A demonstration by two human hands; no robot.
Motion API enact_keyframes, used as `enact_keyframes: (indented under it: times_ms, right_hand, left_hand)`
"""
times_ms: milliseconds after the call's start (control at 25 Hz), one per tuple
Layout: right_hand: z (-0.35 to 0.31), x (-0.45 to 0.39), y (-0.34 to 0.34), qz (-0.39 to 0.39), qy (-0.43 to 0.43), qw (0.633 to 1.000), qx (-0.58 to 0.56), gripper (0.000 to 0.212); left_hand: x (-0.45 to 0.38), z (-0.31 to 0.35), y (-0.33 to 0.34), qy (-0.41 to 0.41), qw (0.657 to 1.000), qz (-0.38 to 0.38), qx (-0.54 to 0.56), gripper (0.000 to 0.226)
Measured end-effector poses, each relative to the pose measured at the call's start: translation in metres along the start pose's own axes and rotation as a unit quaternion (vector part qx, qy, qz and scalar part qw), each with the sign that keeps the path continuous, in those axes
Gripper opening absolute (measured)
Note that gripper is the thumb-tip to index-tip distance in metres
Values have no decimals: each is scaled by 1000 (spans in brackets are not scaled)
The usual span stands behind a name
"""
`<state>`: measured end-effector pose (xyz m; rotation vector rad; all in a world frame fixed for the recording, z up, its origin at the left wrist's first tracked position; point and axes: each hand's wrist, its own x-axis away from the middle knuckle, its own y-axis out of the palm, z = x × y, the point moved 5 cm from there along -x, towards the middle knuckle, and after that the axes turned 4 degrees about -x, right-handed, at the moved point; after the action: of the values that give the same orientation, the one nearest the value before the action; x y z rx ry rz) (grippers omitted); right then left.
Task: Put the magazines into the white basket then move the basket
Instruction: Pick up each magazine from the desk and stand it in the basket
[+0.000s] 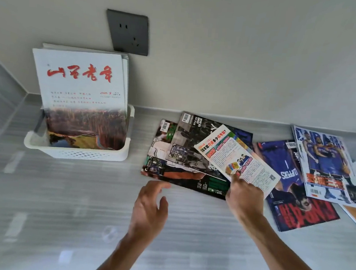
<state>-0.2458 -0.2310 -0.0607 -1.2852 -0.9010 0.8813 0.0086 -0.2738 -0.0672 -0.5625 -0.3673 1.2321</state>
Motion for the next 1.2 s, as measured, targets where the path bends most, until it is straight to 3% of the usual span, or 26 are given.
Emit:
enact_keyframes:
  times_ms: [120, 200, 240, 320, 360, 440, 480, 560, 720, 800, 880, 1000, 1200]
  right_hand:
    - [7, -3, -12, 63, -16, 995, -81, 12]
    - [2, 2, -20, 61, -23, 969, -239, 13]
    - [-2, 3, -26, 31, -22, 930, -366, 12]
    - [-13, 8, -44, -75, -36, 781, -619, 10]
    - [-19, 9, -58, -102, -45, 712, -693, 11]
    - [-29, 9, -80, -121, -36, 649, -750, 24]
    - [-33, 8, -82, -116, -14, 644, -756, 32]
    - [-40, 5, -75, -99, 35, 675, -730, 35]
    - [-70, -5, -59, -109, 43, 753, -648, 19]
    - [-91, -12, -69, -109, 34, 749, -652, 16]
    - [-122, -27, -91, -100, 24, 721, -685, 14]
    - [-177, -60, -127, -69, -7, 705, -706, 11]
    - [-266, -98, -129, -76, -19, 714, -696, 17]
  left_hand:
    - [0, 6, 6, -29, 1000, -4, 1, 33]
    - [-7, 12, 9, -59, 998, 0, 8, 29]
    - [-12, 16, 9, -78, 997, 7, 28, 26]
    - [-23, 22, 5, -138, 981, 14, 137, 24]
    - [-31, 24, 1, -170, 962, 4, 214, 24]
    - [-42, 26, -9, -203, 916, -25, 345, 23]
    - [-46, 24, -17, -208, 901, -24, 380, 26]
    - [-48, 15, -36, -218, 890, 19, 400, 29]
    - [-42, -7, -71, -214, 929, 73, 292, 34]
    - [-46, -4, -100, -185, 932, 103, 294, 32]
    - [-60, 2, -144, -137, 933, 145, 299, 30]
    - [-98, 3, -218, -96, 941, 218, 242, 31]
    - [-145, -37, -276, -155, 938, 283, 125, 29]
